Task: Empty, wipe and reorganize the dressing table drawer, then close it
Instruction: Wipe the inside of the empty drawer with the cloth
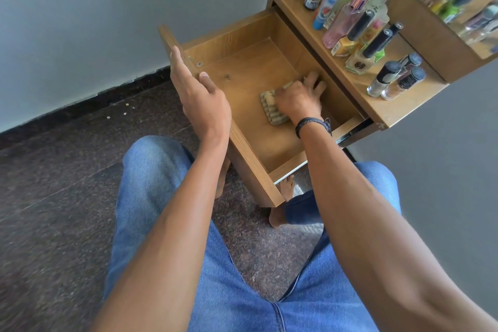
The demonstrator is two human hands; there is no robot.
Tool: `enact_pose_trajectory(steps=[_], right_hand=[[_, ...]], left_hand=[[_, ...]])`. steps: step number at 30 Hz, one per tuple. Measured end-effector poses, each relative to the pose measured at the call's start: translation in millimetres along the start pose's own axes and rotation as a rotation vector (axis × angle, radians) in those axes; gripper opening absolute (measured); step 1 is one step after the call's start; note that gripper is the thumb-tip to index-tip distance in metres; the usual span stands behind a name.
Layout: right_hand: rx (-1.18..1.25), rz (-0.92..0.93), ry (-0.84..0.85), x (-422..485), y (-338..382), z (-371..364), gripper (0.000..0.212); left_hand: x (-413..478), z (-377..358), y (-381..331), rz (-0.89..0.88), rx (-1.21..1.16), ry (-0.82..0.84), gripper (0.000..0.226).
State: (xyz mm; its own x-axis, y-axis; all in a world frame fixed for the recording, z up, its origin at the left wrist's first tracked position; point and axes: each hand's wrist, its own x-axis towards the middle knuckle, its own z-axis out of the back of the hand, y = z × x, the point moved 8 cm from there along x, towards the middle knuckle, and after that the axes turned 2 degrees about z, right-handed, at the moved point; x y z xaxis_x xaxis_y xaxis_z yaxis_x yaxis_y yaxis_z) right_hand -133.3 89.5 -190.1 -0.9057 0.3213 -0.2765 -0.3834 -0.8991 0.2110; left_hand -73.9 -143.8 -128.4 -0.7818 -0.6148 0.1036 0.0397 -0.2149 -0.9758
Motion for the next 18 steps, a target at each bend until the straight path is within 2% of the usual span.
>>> enact_pose_trajectory(steps=[7, 12, 18], right_hand=[[0.002, 0.043, -0.039, 0, 14, 5, 0.062], [-0.044, -0.062, -0.030, -22, -24, 4, 0.050], [-0.032, -0.027, -0.027, -20, -21, 4, 0.043]], left_hand=[[1, -1, 2, 0.003, 0.003, 0.014, 0.057], [0, 0, 0, 0.011, -0.002, 0.015, 0.058], [-1, 0, 2, 0.009, 0.008, 0.009, 0.058]])
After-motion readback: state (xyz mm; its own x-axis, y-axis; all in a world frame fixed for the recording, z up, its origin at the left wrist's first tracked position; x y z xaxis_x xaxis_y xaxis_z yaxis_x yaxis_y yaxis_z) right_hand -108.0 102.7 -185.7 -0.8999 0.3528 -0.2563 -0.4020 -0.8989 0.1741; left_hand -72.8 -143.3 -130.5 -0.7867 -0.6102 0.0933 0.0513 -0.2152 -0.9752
